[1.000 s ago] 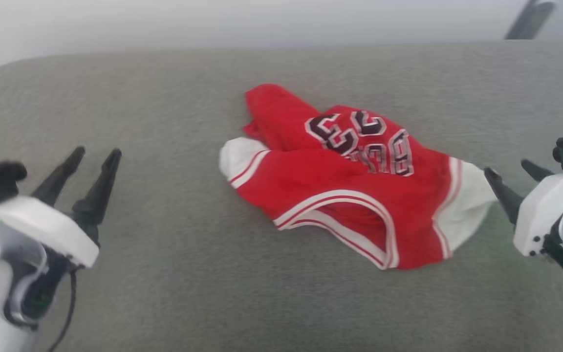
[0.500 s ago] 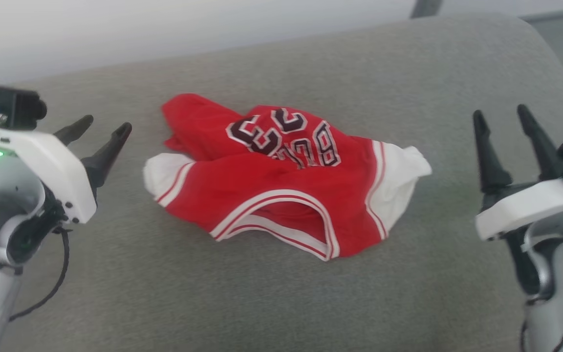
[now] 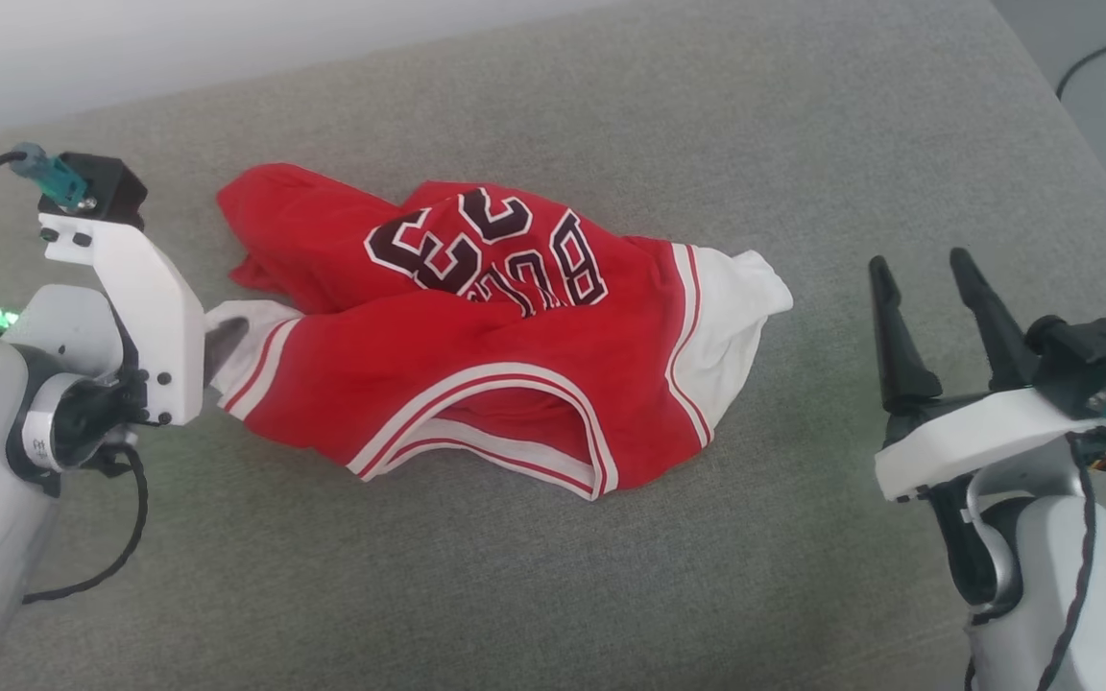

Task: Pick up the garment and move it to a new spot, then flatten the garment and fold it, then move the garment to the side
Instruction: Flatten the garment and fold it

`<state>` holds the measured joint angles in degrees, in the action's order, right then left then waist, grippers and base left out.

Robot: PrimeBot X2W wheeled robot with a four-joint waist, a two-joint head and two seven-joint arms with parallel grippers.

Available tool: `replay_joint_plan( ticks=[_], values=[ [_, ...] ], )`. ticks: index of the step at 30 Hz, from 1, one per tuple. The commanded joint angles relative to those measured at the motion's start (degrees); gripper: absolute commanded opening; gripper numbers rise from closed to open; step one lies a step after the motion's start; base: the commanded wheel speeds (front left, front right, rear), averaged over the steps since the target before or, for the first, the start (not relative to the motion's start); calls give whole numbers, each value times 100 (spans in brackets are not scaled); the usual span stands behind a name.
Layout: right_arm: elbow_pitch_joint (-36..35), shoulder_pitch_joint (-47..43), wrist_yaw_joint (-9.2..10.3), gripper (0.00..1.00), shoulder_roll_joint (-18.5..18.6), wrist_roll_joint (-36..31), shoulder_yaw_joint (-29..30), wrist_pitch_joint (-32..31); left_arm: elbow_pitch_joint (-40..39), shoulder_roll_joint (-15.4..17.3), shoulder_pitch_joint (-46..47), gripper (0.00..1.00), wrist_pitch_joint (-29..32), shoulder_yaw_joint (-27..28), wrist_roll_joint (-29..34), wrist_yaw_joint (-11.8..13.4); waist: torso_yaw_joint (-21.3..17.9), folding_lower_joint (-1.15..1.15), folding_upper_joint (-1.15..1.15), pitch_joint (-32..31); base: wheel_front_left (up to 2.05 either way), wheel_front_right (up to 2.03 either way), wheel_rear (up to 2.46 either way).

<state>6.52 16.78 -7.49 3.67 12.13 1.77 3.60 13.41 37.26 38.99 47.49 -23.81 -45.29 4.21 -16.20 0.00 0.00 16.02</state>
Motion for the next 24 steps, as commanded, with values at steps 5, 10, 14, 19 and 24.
replay_joint_plan(
  ticks=[5,10,14,19,24],
  values=[
    [121,124,0,100,-40,56,-65,104,180,-51,115,100,513,-80,-21,371,-62,0,0,155,0,0,0],
    [165,187,0,100,-51,68,-63,120,204,-60,150,0,688,-85,-148,341,-44,0,0,240,0,0,0],
    [195,189,0,100,-55,56,-32,140,173,-53,157,0,635,-18,-202,395,14,0,0,260,0,0,0],
    [196,119,0,100,-40,0,117,143,-57,51,-131,0,531,115,-230,575,248,0,0,211,0,0,0],
    [133,21,0,100,-1,-59,240,62,-584,249,-616,0,461,277,-291,810,533,0,0,138,0,0,0]
  ],
)
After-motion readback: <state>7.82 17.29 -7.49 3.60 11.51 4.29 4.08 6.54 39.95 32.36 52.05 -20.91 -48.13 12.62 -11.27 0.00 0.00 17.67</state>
